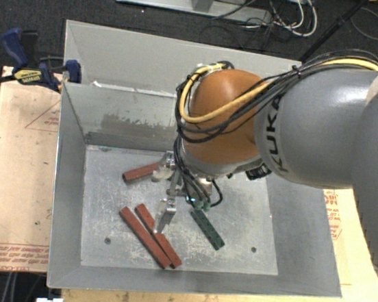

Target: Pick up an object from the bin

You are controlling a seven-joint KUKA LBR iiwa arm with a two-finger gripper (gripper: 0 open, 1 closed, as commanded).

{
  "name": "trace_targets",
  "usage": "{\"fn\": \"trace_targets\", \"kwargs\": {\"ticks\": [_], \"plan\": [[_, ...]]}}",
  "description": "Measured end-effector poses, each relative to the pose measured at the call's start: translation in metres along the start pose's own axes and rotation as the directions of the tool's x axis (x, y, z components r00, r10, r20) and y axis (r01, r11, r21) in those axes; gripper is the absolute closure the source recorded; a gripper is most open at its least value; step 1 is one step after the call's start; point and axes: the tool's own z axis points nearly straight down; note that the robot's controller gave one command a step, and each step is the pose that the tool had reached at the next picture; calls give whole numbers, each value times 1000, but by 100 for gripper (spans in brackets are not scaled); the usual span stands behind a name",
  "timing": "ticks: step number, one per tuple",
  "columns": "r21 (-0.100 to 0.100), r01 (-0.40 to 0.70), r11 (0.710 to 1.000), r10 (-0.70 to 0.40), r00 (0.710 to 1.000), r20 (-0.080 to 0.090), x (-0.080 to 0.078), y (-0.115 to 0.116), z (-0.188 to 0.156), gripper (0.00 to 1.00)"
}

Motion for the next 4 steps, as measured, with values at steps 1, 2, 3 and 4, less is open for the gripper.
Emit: {"fn": "trace_targets", "kwargs": {"ticks": [1, 2, 3, 4], "plan": [[-1, -2, 1000, 2, 1000, 8, -2, -1, -4, 0], [-7, 64, 998, -64, 997, 30, -3, 16, 88, 100], [-10, 62, 998, -61, 997, 42, -4, 16, 92, 0], [-4, 66, 998, -66, 998, 9, 2, 15, 91, 100]]}}
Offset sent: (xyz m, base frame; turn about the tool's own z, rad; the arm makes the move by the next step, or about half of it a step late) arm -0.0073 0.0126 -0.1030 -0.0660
